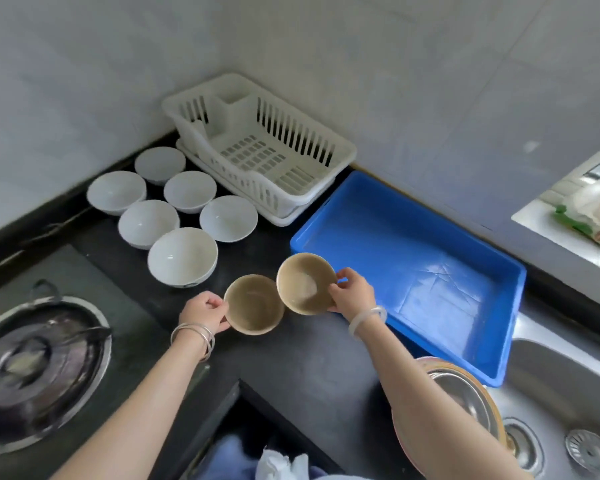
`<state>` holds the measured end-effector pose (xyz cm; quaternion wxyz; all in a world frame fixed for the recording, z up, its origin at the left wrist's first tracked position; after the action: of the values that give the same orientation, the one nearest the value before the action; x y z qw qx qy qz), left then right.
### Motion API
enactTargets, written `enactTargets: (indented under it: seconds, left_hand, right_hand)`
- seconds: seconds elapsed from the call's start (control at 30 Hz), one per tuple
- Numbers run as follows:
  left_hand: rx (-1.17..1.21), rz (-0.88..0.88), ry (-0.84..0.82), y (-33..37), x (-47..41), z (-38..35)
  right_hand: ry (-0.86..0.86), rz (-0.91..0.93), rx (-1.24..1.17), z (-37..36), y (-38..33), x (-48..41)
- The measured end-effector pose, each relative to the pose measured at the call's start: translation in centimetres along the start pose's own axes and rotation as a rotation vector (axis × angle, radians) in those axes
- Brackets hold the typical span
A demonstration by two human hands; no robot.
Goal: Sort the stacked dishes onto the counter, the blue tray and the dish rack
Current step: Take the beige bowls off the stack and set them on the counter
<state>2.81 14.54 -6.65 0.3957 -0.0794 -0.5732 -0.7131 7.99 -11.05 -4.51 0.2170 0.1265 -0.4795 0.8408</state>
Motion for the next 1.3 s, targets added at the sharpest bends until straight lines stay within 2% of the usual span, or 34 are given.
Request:
enactTargets:
  seconds: [0.27, 0.43, 0.77, 1.3]
  left_hand:
    - [0.060, 0.073, 0.074, -1.7, -3.1, 2.9]
    - [0.089, 0.109, 0.102, -2.3, -3.8, 3.3]
    - [0.109, 0.143, 0.098, -2.4, -4.2, 3.3]
    - [0.109, 0.093, 0.132, -2.1, -4.1, 3.0]
  right_hand:
    - [-0.044, -0.177, -0.009, -7.4, -2.3, -3.6]
    - [-0.006, -0.193, 0.010, -10.1, -2.5, -4.0]
    - [-0.035, -0.289, -0.190, -11.9, -3.3, -4.7]
    - [-0.137, -0.336, -0.274, -11.6, -3.3, -4.5]
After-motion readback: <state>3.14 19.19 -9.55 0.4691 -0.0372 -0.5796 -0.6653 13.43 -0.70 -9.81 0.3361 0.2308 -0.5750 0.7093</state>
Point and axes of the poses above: each hand's wrist, its own x-axis away from the middle knuckle, its own z-axis out of the back of the hand, y = z × x, the point moved 2 cm from there along -x, towards the middle knuckle, and after that the axes turned 4 degrees about y, right-handed, at the moved point
